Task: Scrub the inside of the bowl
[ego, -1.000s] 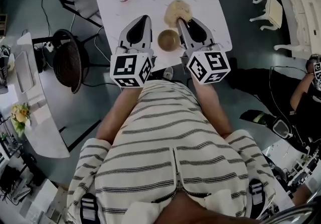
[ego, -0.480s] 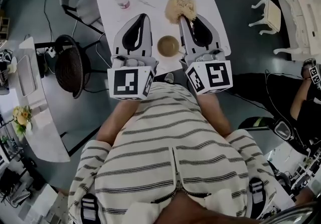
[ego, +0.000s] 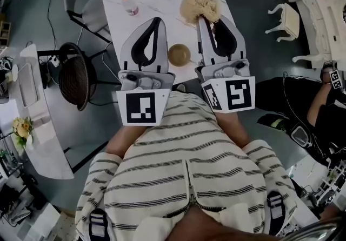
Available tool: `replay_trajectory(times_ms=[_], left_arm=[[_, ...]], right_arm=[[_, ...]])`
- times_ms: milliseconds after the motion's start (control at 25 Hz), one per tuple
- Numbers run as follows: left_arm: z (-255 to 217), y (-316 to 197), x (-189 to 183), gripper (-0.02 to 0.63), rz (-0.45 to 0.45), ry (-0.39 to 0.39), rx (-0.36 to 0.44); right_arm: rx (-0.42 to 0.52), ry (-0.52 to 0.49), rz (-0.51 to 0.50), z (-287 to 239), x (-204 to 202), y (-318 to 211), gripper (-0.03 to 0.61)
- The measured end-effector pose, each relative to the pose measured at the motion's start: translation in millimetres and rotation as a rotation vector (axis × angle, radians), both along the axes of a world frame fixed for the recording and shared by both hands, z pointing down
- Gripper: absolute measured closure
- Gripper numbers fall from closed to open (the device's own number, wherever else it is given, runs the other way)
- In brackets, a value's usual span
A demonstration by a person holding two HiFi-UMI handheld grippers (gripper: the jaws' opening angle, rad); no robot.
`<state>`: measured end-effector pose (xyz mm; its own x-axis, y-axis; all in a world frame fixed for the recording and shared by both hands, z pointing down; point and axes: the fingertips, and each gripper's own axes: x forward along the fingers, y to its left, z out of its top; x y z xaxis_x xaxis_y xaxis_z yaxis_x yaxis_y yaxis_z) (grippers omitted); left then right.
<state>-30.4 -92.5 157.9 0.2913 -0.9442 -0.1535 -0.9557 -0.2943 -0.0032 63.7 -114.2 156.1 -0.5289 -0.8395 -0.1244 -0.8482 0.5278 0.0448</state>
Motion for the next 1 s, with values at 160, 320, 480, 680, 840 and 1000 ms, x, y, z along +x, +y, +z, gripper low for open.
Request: replay_trajectory(times_ms=[160,320,480,680,840,1000], left_arm=[[-1.2,2.8,3.1,0.611,-0.005,-0.01,0.005],[-1.6,5.1,6.3,0.609,-0.005,-0.017,0.009],[3.0,5.9,8.3,0.609,-0.003,-0.017,0.003],[5.7,7.8,11.4,0.609,-0.008,-0.017,-0.007],[6.3,8.3,13.8,0.609,-0.006,-0.024,-0.008],[9.3,9.2,13.3,0.609,-0.008,-0.016,-0.015]], right_arm=[[0.037,0.013,0.004,-9.8,0.1,3.8,0.495],[0.043,0.01,0.001,-10.1,0.5,6.4,0.495],[0.044,0.004,0.003,-6.9,2.3,9.4,0.495],[0.035,0.004,0.025,-4.1,9.9,7.7,0.495],[0.041,0.011,0.037,-4.2,12.0,7.1,0.495],[0.035,0.014,0.036,-0.4,11.1,9.2,0.495]])
